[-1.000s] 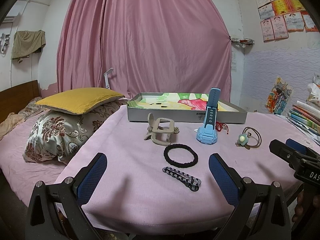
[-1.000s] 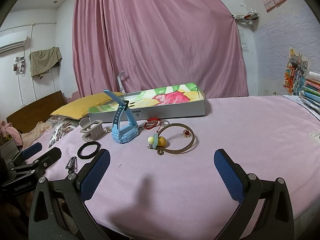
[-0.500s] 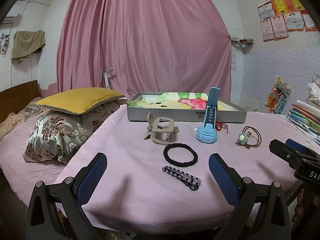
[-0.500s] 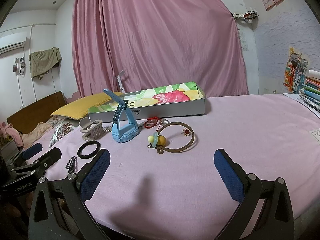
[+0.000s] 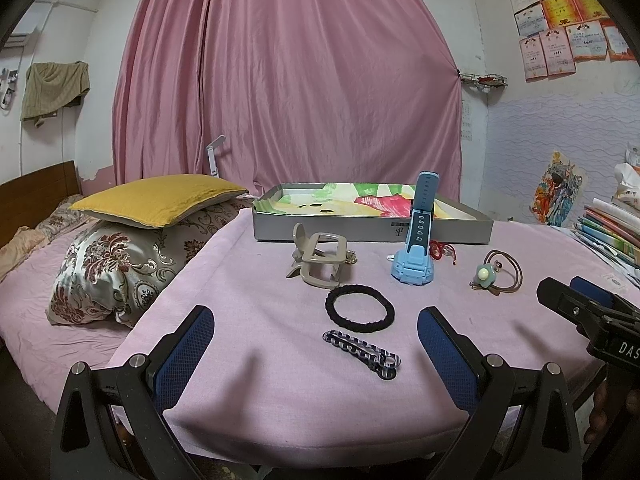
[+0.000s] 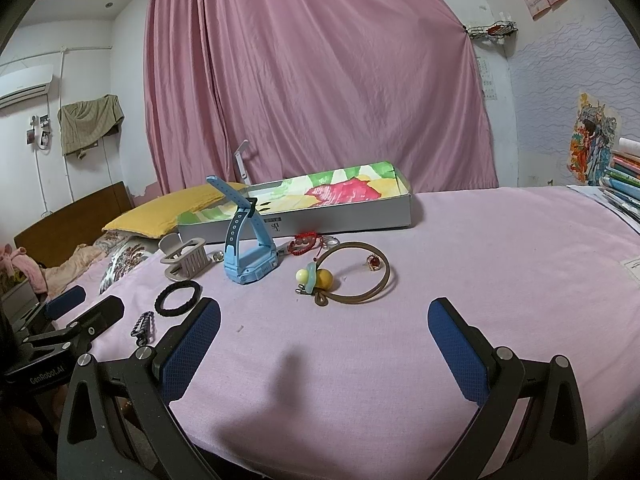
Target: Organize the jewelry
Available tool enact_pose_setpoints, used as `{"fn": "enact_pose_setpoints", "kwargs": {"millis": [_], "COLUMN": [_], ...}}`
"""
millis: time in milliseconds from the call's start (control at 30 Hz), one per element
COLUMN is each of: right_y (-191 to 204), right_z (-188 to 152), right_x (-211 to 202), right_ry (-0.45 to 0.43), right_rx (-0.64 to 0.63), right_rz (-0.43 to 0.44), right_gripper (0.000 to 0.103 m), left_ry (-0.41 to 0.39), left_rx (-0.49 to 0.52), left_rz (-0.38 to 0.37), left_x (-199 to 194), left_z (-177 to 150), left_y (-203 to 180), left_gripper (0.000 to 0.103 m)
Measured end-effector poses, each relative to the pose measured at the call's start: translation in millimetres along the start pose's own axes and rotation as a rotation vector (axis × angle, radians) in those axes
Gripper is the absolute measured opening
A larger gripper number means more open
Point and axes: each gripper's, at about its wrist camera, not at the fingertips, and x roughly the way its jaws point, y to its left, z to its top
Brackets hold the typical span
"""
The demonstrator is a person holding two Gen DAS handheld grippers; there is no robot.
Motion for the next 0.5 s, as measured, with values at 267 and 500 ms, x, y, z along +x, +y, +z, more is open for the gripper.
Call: {"fn": "enact_pose_setpoints", "kwargs": {"millis": [267, 500], "right_y": [1.9, 1.7], "right_z": [-2.9, -2.1], "right_x": [2.9, 2.3], "right_ry": [0.011, 0.01], "right_rx": [0.0, -0.001], "right_rz": [-0.008, -0.002], "right_gripper": [0.102, 0.102], "left_ry": [0.0, 0.002], "left_rx": [0.001, 0.002], "left_rz": [0.0, 0.0], "left_x": [1.4, 1.6], "left_z": [-1.2, -1.3], "left_y": [1.3, 1.2], "left_gripper": [0.102, 0.102]}}
